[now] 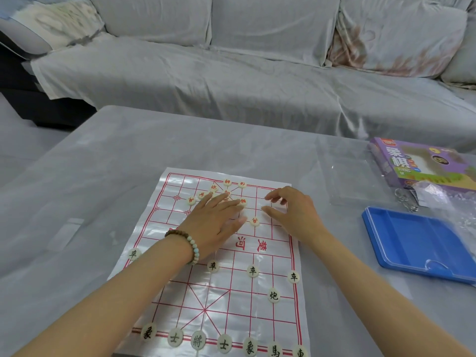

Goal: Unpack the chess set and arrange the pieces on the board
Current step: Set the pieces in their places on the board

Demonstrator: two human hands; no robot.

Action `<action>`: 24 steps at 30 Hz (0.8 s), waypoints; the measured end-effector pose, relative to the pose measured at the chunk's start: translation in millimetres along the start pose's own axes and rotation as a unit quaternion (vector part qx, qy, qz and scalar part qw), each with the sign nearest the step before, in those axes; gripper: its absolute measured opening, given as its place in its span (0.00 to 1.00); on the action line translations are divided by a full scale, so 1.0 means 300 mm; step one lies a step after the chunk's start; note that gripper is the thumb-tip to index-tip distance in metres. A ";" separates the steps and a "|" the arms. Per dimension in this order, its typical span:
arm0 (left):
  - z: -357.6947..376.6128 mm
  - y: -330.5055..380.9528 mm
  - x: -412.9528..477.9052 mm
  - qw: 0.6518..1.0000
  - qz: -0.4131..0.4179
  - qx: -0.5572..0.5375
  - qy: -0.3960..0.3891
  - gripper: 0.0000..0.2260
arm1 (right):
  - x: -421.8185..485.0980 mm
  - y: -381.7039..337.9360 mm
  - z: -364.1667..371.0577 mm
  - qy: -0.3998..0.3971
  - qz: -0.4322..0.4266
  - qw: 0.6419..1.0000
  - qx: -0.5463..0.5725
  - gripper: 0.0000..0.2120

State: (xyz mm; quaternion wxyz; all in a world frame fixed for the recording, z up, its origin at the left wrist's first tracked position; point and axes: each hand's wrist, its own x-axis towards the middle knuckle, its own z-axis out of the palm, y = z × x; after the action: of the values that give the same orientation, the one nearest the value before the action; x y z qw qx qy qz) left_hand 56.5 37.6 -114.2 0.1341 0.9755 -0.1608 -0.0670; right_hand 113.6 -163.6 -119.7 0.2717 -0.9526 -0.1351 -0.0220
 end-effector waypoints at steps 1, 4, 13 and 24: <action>-0.009 -0.019 -0.012 1.000 -0.005 -0.003 0.007 0.35 | 0.007 -0.019 0.003 -0.007 -0.007 1.000 0.002 0.11; -0.035 -0.086 -0.047 0.999 -0.024 -0.016 0.019 0.46 | 0.034 -0.069 0.022 -0.027 -0.018 0.999 0.000 0.12; -0.034 -0.188 -0.086 0.997 -0.069 -0.030 0.011 0.44 | 0.094 -0.124 0.092 -0.092 0.009 0.995 -0.040 0.16; -0.048 -0.128 -0.039 0.997 -0.059 -0.041 -0.007 0.23 | 0.103 -0.113 0.097 -0.088 0.008 0.995 -0.045 0.11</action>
State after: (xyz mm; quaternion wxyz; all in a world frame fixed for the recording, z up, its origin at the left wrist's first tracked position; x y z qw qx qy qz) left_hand 59.3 79.9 -110.4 0.1689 0.9765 -0.1007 -0.0882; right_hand 133.2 -113.2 -123.6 0.2155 -0.9633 -0.1493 0.0580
